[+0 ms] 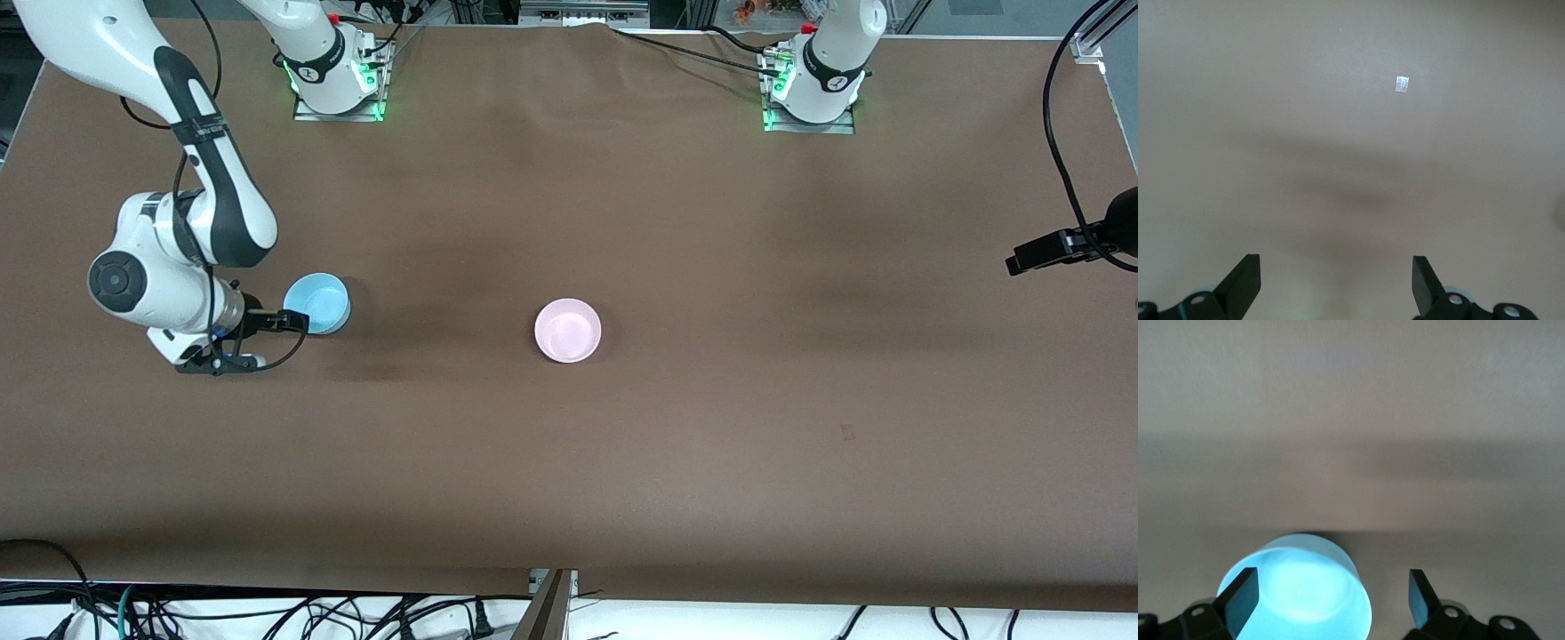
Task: Stack pink and blue bowls on white bowl
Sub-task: 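Lower the right gripper and grasp the light blue bowl rim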
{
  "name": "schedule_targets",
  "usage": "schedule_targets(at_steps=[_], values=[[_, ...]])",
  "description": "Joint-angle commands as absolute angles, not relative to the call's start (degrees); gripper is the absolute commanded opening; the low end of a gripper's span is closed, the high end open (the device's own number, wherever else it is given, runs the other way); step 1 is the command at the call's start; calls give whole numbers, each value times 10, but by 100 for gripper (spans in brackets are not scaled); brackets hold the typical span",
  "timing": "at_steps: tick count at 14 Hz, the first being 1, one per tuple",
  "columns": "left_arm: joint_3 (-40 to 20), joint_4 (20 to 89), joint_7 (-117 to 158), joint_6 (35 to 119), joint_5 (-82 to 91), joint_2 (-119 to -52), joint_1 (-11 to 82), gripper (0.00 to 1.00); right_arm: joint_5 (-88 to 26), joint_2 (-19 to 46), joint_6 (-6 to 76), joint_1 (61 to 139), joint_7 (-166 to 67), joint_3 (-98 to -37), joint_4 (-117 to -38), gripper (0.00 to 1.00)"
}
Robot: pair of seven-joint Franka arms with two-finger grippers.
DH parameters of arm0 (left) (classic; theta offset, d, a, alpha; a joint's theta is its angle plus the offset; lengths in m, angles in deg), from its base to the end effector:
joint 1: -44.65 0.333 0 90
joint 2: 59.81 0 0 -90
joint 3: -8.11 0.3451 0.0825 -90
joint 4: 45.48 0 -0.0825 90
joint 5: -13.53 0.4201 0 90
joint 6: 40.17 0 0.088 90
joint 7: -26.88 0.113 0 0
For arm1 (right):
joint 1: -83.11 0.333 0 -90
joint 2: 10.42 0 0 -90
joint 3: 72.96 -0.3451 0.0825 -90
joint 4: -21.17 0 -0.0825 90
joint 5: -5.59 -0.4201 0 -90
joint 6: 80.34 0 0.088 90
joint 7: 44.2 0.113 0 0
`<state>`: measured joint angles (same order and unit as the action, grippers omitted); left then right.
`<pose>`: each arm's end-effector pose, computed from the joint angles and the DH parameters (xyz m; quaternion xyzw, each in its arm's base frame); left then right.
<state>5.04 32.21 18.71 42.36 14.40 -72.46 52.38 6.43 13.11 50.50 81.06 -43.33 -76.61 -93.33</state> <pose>0.6458 0.0586 0.6079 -0.9914 -0.1122 0.0679 0.0038 0.6287 0.0163 0.2367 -0.9980 -0.0096 0.0624 0.0063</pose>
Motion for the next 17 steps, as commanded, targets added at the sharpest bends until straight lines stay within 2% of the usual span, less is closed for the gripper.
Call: schedule_targets(at_steps=[1,10,14,17], values=[[51,309,199,413,142,-727,528,100,69,93,552,813,-431,-764,-1000,99],[51,308,199,413,140,-731,528,100,73,86,644,813,-468,-759,-1076,99],[51,308,198,413,138,-731,528,100,73,89,664,812,-492,-752,-1079,99],[51,308,198,413,138,-732,527,100,73,95,680,812,-507,-745,-1078,91]])
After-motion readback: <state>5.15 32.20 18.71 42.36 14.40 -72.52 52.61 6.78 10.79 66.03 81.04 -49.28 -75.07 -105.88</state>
